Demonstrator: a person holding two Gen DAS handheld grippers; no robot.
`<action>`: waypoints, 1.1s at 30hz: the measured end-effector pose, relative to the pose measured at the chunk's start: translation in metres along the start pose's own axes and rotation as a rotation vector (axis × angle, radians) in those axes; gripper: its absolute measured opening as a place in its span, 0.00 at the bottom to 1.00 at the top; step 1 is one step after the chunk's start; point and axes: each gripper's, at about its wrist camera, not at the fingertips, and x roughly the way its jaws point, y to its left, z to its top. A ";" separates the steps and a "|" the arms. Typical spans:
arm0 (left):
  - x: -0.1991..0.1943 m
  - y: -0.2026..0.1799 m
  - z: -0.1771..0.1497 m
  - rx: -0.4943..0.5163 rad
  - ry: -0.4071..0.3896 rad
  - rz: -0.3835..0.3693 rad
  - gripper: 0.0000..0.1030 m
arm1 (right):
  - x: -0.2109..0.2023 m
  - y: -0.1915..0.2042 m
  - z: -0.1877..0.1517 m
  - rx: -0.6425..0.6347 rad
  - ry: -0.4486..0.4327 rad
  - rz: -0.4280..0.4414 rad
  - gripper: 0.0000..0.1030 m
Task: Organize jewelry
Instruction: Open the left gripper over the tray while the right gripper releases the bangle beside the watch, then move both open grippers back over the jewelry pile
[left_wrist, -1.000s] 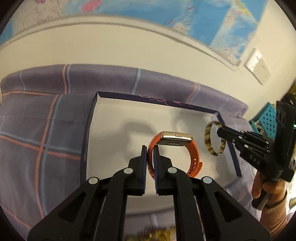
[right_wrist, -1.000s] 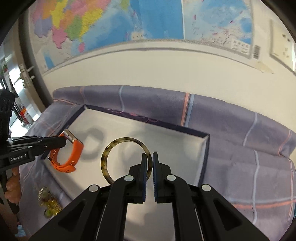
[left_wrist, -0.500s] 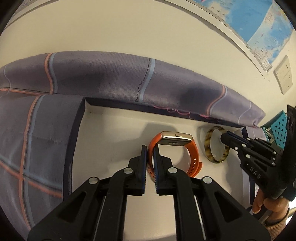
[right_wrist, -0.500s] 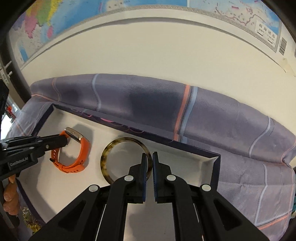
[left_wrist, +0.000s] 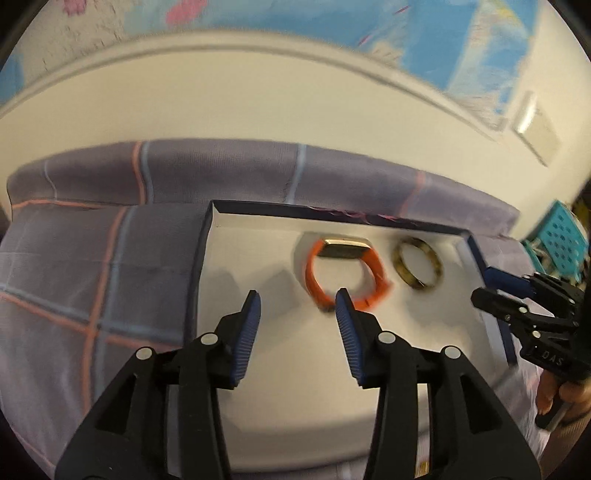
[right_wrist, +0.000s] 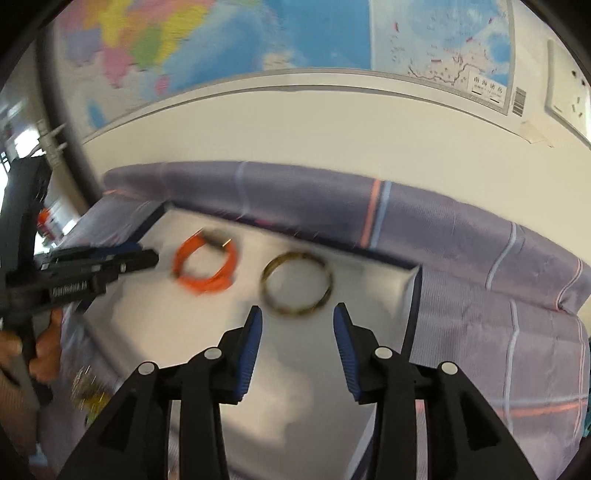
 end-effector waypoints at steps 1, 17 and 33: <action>-0.009 -0.001 -0.006 0.016 -0.013 -0.004 0.43 | -0.007 0.003 -0.009 -0.008 -0.003 0.031 0.37; -0.073 -0.021 -0.120 0.125 -0.021 -0.085 0.52 | -0.053 0.062 -0.118 -0.143 0.076 0.118 0.32; -0.075 -0.040 -0.150 0.147 -0.001 -0.119 0.54 | -0.092 0.042 -0.114 -0.051 -0.024 0.110 0.08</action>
